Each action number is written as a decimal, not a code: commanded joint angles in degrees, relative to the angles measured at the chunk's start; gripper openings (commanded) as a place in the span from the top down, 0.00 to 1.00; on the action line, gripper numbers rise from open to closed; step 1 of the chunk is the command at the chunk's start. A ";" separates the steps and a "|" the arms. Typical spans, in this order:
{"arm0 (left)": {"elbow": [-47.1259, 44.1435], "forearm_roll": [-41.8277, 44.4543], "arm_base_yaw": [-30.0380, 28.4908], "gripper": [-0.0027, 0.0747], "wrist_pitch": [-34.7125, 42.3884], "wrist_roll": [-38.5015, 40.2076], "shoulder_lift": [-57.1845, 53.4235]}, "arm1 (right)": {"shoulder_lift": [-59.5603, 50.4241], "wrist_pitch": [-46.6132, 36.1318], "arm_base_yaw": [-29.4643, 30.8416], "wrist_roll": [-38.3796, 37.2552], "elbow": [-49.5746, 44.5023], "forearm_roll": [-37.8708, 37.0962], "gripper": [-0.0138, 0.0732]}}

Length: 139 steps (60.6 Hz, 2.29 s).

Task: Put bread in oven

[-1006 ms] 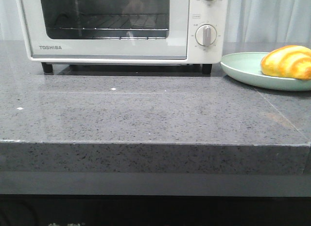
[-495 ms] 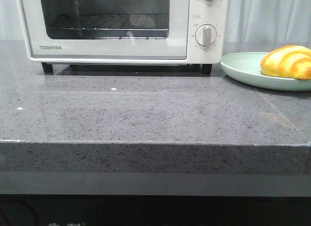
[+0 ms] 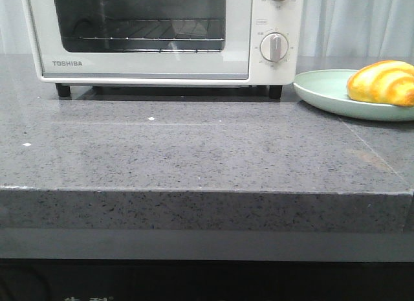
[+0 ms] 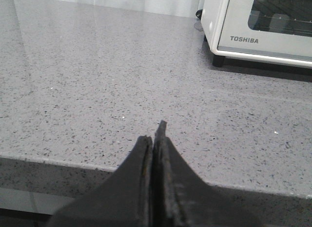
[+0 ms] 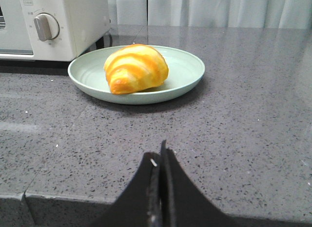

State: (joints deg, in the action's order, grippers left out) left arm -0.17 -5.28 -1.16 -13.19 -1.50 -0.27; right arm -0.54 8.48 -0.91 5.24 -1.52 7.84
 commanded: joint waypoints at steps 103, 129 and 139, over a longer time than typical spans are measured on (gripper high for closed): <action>58.08 1.60 27.48 0.99 10.01 -6.62 62.41 | 16.95 14.10 0.34 0.16 30.49 3.43 0.91; 75.69 1.39 29.75 0.99 6.07 -6.62 80.94 | 16.95 14.34 0.34 0.16 30.49 -0.36 0.91; 75.78 1.39 29.75 0.99 5.61 -6.62 82.87 | 16.95 14.28 0.34 0.16 30.49 -0.36 0.91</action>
State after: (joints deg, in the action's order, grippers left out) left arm 73.36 -3.56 28.05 -11.11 -7.97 83.78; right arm 15.40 27.16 -0.91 5.24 27.04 7.82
